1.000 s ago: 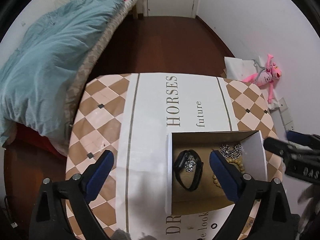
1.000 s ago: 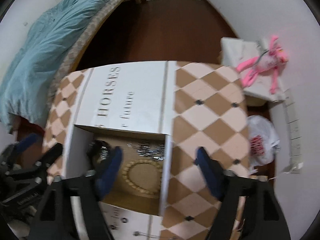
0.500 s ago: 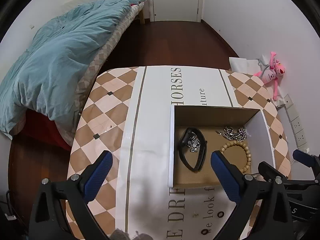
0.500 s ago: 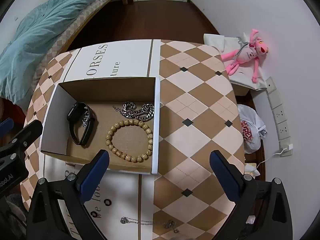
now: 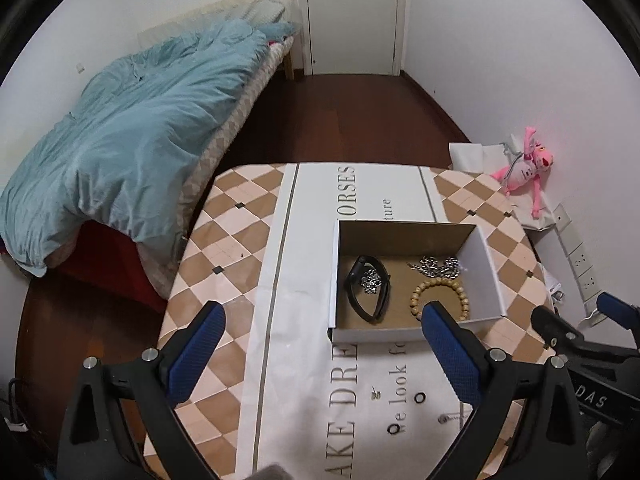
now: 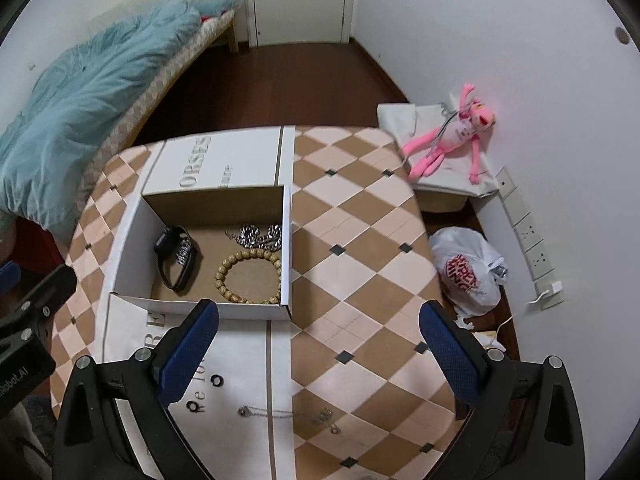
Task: Organize jewelry
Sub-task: 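Withdraw both tools from the box toward the remaining small pieces, then grasp the silver necklace by its ring pendant with the right tool while the left tool grasps a black ring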
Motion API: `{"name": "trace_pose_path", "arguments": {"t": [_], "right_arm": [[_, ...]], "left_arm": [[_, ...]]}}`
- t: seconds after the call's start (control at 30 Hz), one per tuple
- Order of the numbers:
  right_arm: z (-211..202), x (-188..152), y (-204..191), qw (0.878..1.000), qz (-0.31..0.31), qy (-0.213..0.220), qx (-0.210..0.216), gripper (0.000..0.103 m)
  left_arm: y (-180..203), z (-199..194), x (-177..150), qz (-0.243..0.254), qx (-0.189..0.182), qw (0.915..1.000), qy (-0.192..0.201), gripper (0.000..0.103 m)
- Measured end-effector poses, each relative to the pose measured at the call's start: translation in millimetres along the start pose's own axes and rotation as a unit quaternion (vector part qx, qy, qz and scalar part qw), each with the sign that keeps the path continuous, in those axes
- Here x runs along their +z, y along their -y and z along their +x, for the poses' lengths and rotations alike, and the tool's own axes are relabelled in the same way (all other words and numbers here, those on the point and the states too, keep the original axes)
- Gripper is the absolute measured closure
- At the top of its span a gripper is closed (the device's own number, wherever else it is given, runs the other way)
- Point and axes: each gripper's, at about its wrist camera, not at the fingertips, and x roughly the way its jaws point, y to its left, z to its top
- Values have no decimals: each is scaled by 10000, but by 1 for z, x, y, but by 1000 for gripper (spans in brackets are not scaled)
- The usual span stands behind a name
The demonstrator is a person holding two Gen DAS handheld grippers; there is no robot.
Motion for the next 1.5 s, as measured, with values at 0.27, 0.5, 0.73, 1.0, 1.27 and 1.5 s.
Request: {"name": "trace_pose_path", "arguments": {"t": [0.27,0.5,0.73,1.0,1.27,1.5], "right_arm": [[-56,-9,10,9987,73,502,22,1],[-78,-20,18,9979,171,622,110,1],[-23,-57,29,9992,320,-203,93,2],[61,-115,27,9871,626,-1087,997,27],[79,-125,-34,9879,-100,-935,1232,47],[82,-125,-50,9913,-342,-801,988,93]], "left_arm": [[4,-46,-3,32,-124,9996,242,3],[5,-59,-12,6,-152,9996,225,3],[4,-32,-42,-1,100,9999,-88,3],[-7,38,-97,93,569,9934,-988,3],[-24,67,-121,-3,820,9874,-1357,3],[-26,69,-122,-11,711,9870,-1438,3]]}}
